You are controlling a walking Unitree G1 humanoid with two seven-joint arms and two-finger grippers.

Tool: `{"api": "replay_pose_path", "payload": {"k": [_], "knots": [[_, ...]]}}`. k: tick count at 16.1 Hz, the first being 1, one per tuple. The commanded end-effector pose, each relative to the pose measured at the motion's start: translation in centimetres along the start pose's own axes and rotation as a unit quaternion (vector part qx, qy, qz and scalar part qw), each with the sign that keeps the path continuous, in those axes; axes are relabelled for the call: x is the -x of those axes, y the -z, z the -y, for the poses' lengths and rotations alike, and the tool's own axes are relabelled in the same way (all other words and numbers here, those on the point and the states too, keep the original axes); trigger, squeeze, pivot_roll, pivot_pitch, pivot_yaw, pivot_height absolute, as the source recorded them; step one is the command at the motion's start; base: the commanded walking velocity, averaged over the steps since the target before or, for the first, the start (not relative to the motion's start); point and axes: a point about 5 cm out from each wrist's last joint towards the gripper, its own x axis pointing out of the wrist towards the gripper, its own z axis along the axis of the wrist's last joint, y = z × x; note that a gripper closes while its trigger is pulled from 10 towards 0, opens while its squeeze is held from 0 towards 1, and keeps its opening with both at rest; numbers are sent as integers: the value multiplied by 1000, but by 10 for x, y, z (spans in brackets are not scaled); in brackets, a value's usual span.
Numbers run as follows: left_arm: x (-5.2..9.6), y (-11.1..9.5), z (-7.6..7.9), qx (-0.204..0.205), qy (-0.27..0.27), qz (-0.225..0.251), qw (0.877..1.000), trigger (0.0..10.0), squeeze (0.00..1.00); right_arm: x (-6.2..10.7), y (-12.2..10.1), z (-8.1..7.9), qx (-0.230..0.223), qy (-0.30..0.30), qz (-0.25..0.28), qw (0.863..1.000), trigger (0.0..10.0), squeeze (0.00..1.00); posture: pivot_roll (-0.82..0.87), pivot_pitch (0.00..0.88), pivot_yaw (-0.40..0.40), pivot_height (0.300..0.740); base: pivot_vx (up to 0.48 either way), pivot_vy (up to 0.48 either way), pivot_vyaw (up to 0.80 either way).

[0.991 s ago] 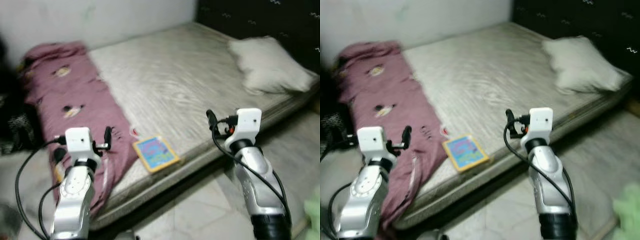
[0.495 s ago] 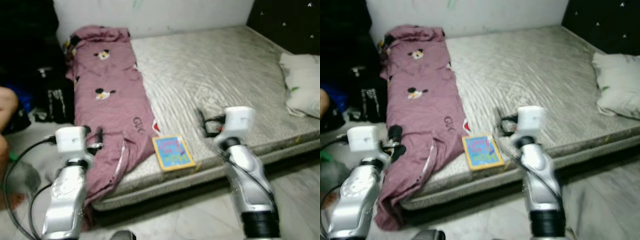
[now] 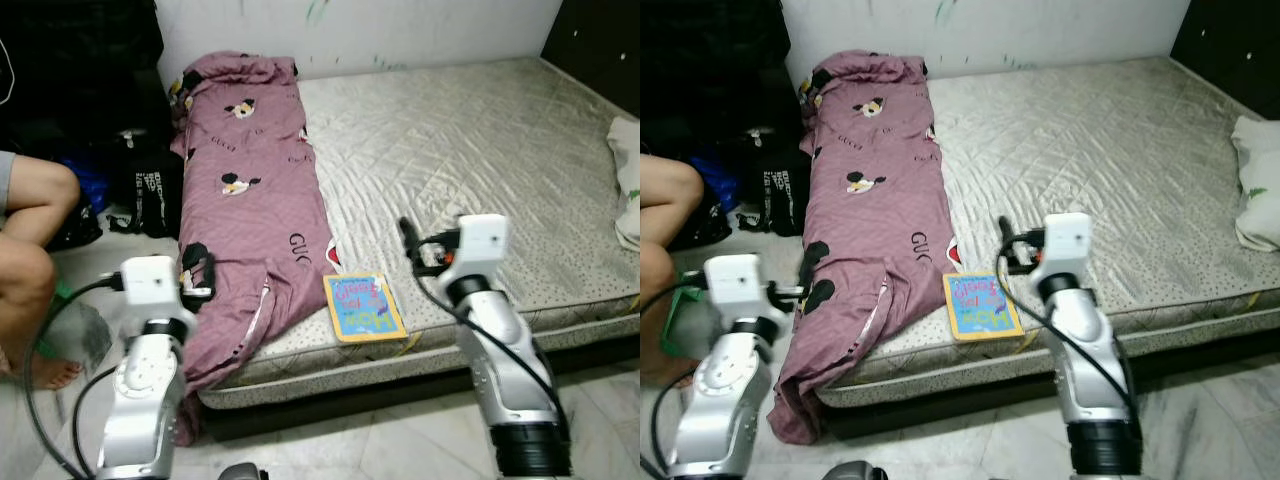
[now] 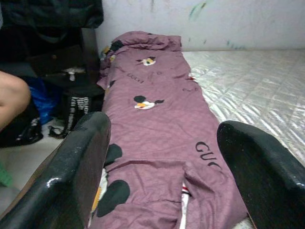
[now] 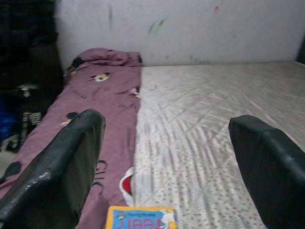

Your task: Clean up the room

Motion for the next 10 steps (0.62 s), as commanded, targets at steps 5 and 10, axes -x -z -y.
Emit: {"api": "replay_pose_path", "payload": {"k": [5,10], "knots": [[-1,-5,-3,-3,4,13,1000,10000,0,-2,-3,-5,-1,-10,7,1000,10000,0,-122,0,-7,740,0,0,0],[-1,-5,-2,-4,8,14,1000,10000,0,-2,-3,-4,-7,-7,8,1000,10000,0,-123,0,-5,740,101,0,0]]}}
